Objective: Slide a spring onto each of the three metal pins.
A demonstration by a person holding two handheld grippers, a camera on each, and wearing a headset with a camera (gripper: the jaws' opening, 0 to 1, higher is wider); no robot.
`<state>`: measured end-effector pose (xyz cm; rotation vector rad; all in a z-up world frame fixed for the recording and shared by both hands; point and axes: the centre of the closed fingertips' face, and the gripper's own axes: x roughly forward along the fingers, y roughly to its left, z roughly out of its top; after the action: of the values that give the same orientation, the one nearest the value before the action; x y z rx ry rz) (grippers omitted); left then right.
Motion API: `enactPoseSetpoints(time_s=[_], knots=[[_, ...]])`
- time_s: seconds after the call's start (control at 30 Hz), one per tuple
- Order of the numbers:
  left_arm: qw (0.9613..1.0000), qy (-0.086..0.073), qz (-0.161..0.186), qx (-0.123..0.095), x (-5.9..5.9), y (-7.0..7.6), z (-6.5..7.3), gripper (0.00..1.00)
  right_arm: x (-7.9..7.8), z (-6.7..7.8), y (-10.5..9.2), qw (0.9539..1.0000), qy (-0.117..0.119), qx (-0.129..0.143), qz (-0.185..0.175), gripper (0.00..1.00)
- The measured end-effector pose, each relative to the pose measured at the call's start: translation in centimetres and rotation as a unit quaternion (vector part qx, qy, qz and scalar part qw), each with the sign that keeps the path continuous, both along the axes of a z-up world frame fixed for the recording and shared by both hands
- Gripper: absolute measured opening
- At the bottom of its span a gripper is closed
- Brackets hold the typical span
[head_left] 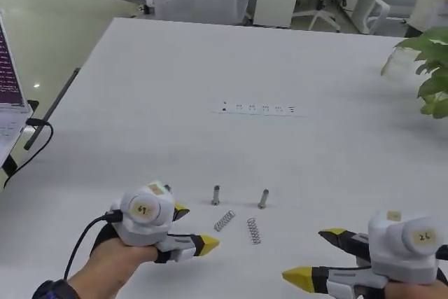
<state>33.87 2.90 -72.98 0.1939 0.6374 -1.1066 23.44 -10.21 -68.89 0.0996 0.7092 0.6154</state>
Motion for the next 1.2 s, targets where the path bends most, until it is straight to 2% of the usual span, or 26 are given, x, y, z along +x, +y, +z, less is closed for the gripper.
enactPoseSetpoints(time_s=[0.33, 0.7, 0.8, 1.2], knots=[[0.9999, 0.01, 0.003, 0.008, 1.0, -1.6, -1.6, 0.41, -0.6, -0.1, -0.2, 1.0, 0.005, 0.001, 0.0, 0.77], [0.9995, 0.023, 0.004, 0.02, 1.3, -3.4, -3.4, 0.32, -1.3, -0.4, -0.5, 0.9999, 0.016, 0.001, -0.002, 0.76], [0.9993, 0.026, 0.004, 0.029, 1.4, -3.7, -4.1, 0.28, -1.5, -0.5, -0.5, 0.9998, 0.019, 0.003, -0.003, 0.75], [0.9985, 0.033, 0.016, 0.041, 2.0, -4.4, -5.4, 0.16, -1.8, -0.4, -0.9, 0.9997, 0.023, 0.003, -0.003, 0.74]])
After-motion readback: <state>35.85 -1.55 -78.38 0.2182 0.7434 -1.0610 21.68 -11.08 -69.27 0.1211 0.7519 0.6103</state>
